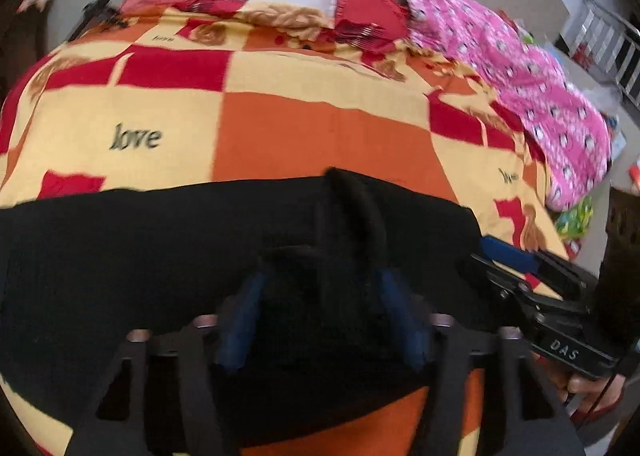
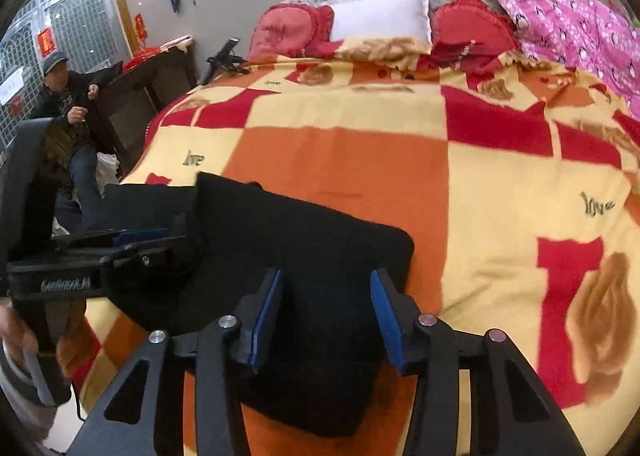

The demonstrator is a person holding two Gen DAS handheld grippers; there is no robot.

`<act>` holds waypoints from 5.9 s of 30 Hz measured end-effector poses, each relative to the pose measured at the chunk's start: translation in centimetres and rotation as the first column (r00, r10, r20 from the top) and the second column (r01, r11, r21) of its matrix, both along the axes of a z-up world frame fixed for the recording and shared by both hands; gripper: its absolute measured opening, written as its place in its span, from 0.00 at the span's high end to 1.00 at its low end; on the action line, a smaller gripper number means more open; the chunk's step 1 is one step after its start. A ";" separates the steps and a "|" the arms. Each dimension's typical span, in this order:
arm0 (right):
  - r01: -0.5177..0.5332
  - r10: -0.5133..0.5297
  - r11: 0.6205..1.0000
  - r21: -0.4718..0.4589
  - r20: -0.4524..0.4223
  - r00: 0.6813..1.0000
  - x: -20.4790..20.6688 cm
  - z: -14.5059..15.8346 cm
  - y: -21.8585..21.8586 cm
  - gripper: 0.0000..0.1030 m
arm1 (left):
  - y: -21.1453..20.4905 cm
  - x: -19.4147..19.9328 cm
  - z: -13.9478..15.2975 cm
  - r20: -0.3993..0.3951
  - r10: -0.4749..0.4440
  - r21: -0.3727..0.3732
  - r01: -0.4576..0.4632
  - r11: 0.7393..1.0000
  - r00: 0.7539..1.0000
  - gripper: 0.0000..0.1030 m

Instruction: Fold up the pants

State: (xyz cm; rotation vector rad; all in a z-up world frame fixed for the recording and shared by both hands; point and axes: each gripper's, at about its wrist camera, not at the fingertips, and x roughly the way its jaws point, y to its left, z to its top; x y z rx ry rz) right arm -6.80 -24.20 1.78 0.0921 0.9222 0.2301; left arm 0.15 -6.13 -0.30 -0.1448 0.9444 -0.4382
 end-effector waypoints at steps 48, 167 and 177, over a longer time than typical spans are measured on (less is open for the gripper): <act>-0.647 0.629 0.706 0.288 0.164 0.760 -5.4 2.3 14.5 0.27 | 12.4 -3.1 5.2 0.060 0.223 0.006 -0.224 0.975 0.973 0.67; -0.222 0.221 0.974 -0.046 -0.030 0.975 1.9 -1.0 13.2 0.27 | 13.2 -6.2 2.0 0.052 0.349 0.102 -0.352 0.930 0.936 0.55; -0.232 0.232 0.970 -0.067 -0.008 0.973 1.2 0.3 14.2 0.27 | 15.2 -6.8 2.3 0.068 0.361 0.052 -0.364 0.930 0.930 0.51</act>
